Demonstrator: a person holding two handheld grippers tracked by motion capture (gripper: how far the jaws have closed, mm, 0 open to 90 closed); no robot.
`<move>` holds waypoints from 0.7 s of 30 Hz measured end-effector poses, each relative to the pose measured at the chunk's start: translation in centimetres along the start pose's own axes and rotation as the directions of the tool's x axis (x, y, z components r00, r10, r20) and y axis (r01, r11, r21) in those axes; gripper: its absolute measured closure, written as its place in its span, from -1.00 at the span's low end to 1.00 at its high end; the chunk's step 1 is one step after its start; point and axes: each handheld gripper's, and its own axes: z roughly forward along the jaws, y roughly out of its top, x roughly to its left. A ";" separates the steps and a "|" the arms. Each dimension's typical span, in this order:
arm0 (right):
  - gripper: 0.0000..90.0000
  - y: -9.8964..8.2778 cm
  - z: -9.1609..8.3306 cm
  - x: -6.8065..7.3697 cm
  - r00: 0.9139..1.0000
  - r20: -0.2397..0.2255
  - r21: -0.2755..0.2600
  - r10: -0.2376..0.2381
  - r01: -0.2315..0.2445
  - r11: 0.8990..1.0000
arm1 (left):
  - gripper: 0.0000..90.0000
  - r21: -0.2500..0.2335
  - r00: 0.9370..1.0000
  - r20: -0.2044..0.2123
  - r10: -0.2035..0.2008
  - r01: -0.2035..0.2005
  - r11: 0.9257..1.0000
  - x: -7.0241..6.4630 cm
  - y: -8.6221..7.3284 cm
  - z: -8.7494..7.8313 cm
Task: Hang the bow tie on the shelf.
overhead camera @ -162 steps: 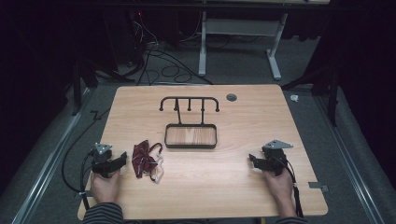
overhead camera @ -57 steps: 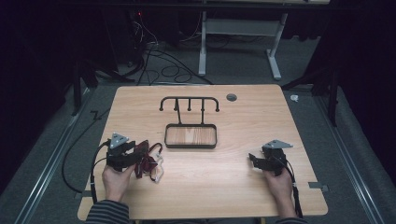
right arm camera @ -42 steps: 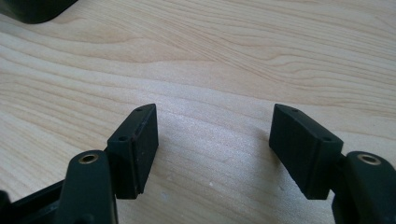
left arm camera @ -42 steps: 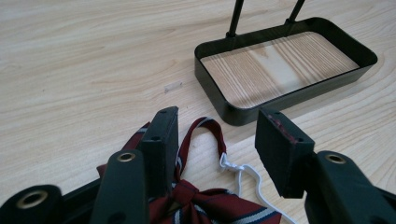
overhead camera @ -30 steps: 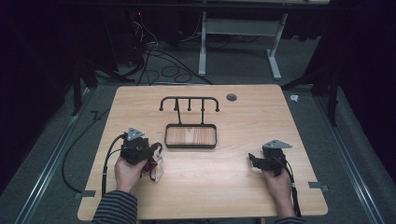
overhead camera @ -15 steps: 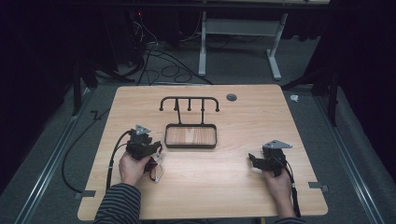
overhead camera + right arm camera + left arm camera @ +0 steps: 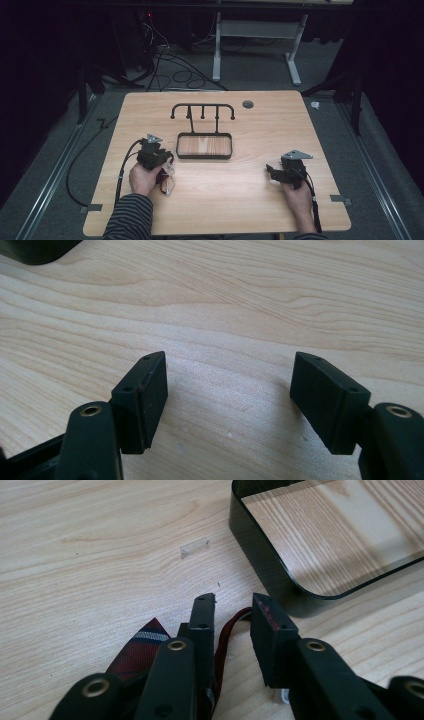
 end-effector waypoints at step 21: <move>-0.28 0.0 0.0 0.0 1.000 0.000 0.000 0.000 0.000 1.000 | 0.99 0.031 1.000 0.015 0.003 -0.003 1.000 0.1 -0.2 0.2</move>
